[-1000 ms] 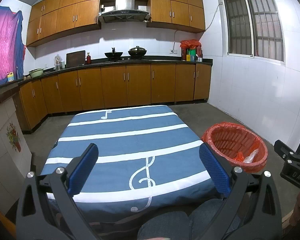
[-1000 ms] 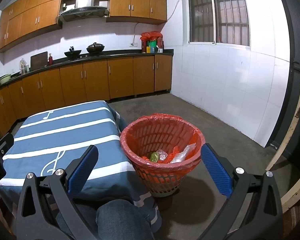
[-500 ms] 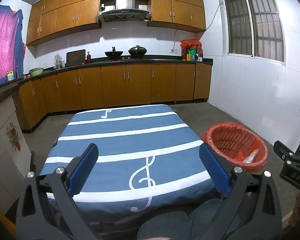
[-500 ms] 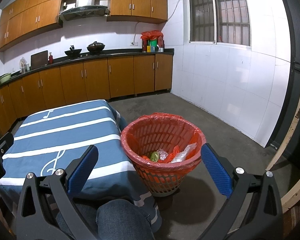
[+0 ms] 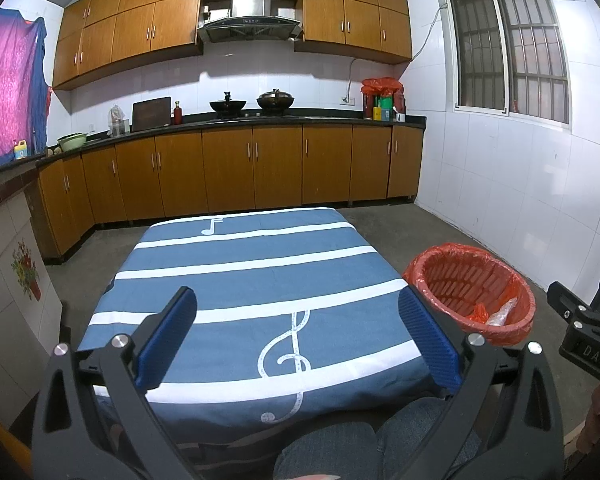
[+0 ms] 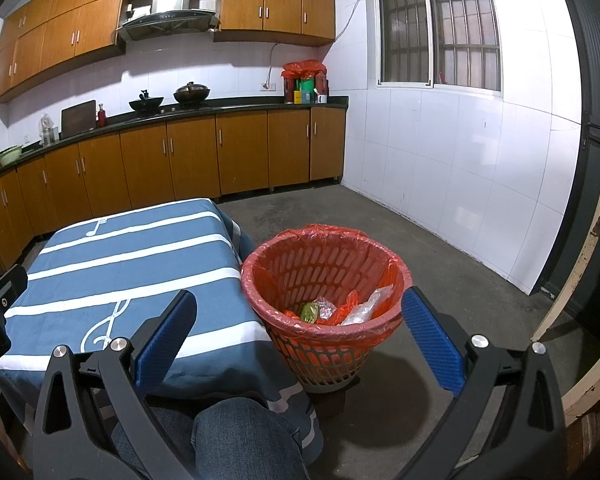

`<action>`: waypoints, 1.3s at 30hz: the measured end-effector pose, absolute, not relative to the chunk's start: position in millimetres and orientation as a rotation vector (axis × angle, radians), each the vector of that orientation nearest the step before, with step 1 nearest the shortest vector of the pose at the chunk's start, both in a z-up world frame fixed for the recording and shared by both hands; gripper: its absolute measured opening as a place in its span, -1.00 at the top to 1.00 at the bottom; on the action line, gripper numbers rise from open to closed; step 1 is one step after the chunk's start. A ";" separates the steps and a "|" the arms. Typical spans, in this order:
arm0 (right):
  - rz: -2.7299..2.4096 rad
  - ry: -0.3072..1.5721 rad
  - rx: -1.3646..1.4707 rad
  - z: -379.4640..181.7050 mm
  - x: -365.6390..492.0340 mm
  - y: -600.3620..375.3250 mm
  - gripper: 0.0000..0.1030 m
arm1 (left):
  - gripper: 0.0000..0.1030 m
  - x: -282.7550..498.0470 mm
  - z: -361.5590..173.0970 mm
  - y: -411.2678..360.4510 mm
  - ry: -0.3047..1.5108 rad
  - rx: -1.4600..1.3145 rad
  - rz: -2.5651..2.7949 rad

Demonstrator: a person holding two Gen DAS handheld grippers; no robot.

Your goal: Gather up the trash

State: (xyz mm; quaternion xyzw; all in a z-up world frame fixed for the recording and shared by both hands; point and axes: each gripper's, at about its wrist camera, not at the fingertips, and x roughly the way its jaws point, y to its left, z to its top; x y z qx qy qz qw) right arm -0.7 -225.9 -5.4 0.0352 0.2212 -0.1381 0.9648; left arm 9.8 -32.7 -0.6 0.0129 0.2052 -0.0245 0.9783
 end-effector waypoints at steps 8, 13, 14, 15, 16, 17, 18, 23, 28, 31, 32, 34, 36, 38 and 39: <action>-0.279 0.447 0.070 -5.0 -0.7 -226.6 -0.97 | -0.92 9.9 -0.5 -32.4 0.413 0.025 -0.049; -0.279 0.447 0.071 -5.0 -0.5 -227.3 -0.97 | -0.92 9.9 -0.5 -32.5 0.414 0.025 -0.049; -0.279 0.447 0.071 -4.8 -0.6 -226.8 -0.97 | -0.92 10.0 -0.4 -32.4 0.414 0.025 -0.050; -0.279 0.448 0.071 -5.0 -0.5 -227.5 -0.97 | -0.92 10.0 -0.4 -32.6 0.414 0.025 -0.049; -0.279 0.447 0.071 -4.9 -0.6 -227.3 -0.97 | -0.92 9.9 -0.4 -32.6 0.414 0.025 -0.049; -0.279 0.448 0.071 -4.8 -0.5 -227.1 -0.97 | -0.92 9.6 -0.5 -33.0 0.414 0.025 -0.049; -0.279 0.448 0.071 -4.9 -0.5 -227.6 -0.97 | -0.92 9.9 -0.4 -32.6 0.414 0.025 -0.049; -0.279 0.448 0.071 -4.5 -0.6 -226.9 -0.97 | -0.92 9.7 -1.8 -33.3 0.418 0.021 -0.048; -0.279 0.448 0.071 -4.4 -0.5 -227.5 -0.97 | -0.92 9.2 -4.4 -36.3 0.423 0.017 -0.046; -0.279 0.448 0.071 -4.3 -0.5 -227.7 -0.97 | -0.92 9.2 -4.7 -36.4 0.426 0.016 -0.046; -0.279 0.449 0.071 -4.3 -0.4 -228.1 -0.97 | -0.92 9.6 -4.7 -35.9 0.427 0.015 -0.047; -0.278 0.449 0.071 -3.9 -0.5 -227.5 -0.97 | -0.92 9.9 -4.7 -35.5 0.431 0.013 -0.047; -0.279 0.448 0.071 -3.7 -0.6 -227.5 -0.97 | -0.92 9.7 -5.1 -36.5 0.433 0.013 -0.048; -0.278 0.448 0.071 -3.9 -0.4 -227.9 -0.97 | -0.92 9.5 -5.2 -36.9 0.434 0.012 -0.047; -0.278 0.448 0.071 -3.8 -0.4 -227.7 -0.97 | -0.92 9.8 -5.0 -36.4 0.433 0.013 -0.047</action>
